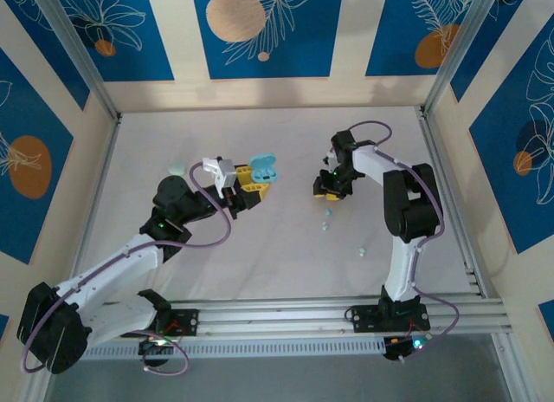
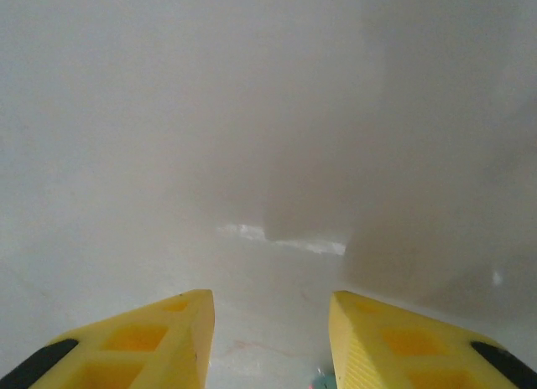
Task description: Insert wireless bluetooth earbuds into charging case
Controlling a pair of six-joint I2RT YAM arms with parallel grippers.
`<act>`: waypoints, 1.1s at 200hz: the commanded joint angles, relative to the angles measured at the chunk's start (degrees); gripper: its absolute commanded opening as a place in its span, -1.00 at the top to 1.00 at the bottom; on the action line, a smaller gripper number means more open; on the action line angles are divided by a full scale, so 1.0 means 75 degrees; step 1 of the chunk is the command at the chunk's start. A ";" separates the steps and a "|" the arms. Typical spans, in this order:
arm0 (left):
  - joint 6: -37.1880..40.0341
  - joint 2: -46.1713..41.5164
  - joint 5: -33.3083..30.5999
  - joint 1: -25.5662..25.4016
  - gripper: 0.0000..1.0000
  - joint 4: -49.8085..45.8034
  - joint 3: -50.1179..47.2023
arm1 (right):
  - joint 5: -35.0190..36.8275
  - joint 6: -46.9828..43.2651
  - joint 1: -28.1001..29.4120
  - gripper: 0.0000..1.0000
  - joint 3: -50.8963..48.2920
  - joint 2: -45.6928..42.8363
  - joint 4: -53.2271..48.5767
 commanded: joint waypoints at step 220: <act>-0.0023 0.0056 -0.0016 -0.0070 0.28 0.0180 0.0006 | -0.0465 -0.0115 -0.0081 0.25 -0.1564 -0.1516 -0.0552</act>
